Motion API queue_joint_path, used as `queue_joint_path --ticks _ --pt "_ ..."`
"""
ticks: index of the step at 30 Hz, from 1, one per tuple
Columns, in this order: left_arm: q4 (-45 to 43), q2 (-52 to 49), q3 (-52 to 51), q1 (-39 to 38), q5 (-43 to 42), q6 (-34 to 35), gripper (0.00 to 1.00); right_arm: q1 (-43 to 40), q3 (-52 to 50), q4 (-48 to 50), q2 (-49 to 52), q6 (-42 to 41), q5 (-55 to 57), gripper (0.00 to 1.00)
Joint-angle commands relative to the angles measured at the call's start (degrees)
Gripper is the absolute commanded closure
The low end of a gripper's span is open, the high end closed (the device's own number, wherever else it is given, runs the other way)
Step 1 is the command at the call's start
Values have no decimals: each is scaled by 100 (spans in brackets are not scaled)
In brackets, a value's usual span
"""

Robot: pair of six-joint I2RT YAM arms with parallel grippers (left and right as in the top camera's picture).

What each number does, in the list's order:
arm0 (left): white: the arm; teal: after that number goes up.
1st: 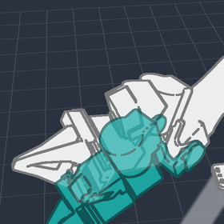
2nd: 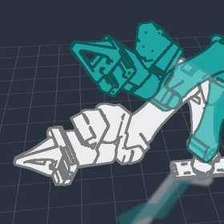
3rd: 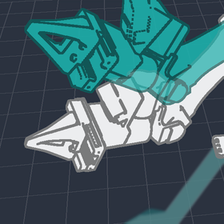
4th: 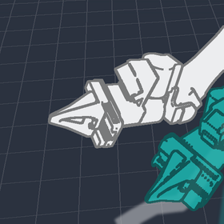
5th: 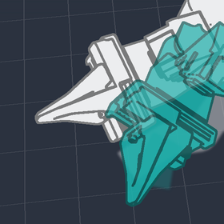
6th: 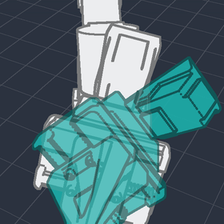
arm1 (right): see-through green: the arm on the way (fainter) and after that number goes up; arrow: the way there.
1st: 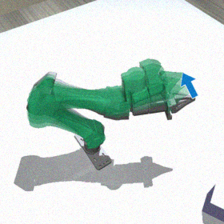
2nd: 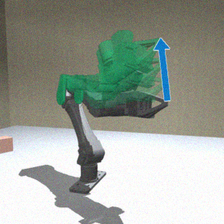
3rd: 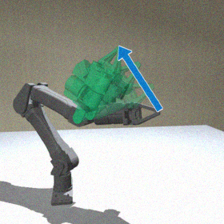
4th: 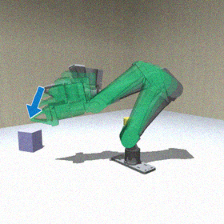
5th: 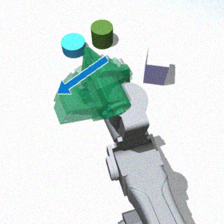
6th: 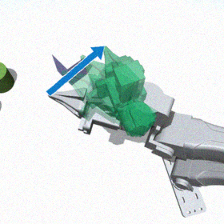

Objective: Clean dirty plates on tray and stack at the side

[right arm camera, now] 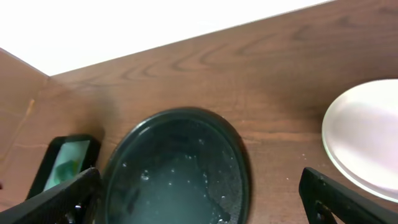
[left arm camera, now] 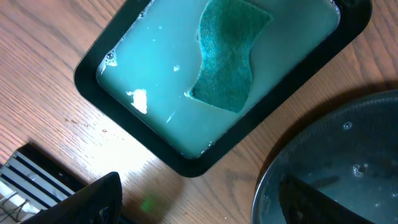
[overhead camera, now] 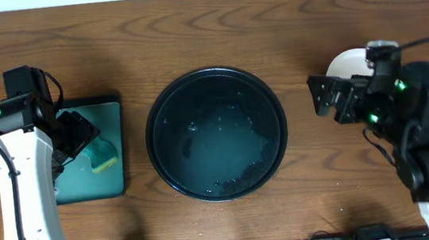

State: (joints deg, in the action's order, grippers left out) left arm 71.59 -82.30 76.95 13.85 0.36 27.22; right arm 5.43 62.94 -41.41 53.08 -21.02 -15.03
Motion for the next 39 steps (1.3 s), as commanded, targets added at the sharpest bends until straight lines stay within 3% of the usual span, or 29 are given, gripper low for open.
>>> queue_joint_path --ticks 1,16,23,29,39 --pt "17 -9 -13 24 31 96 19 24 74 -76 -170 -125 -26 1" --pt "17 -9 -13 24 28 96 19 22 72 -254 -240 74 149 1" --pt "17 -9 -13 24 28 96 19 2 -11 -184 -400 1104 170 1" --pt "20 -9 -13 24 28 96 19 -33 -925 275 -1709 2181 175 1" --pt "17 -9 -13 24 28 96 19 -208 -3934 2618 -4555 1740 424 1"
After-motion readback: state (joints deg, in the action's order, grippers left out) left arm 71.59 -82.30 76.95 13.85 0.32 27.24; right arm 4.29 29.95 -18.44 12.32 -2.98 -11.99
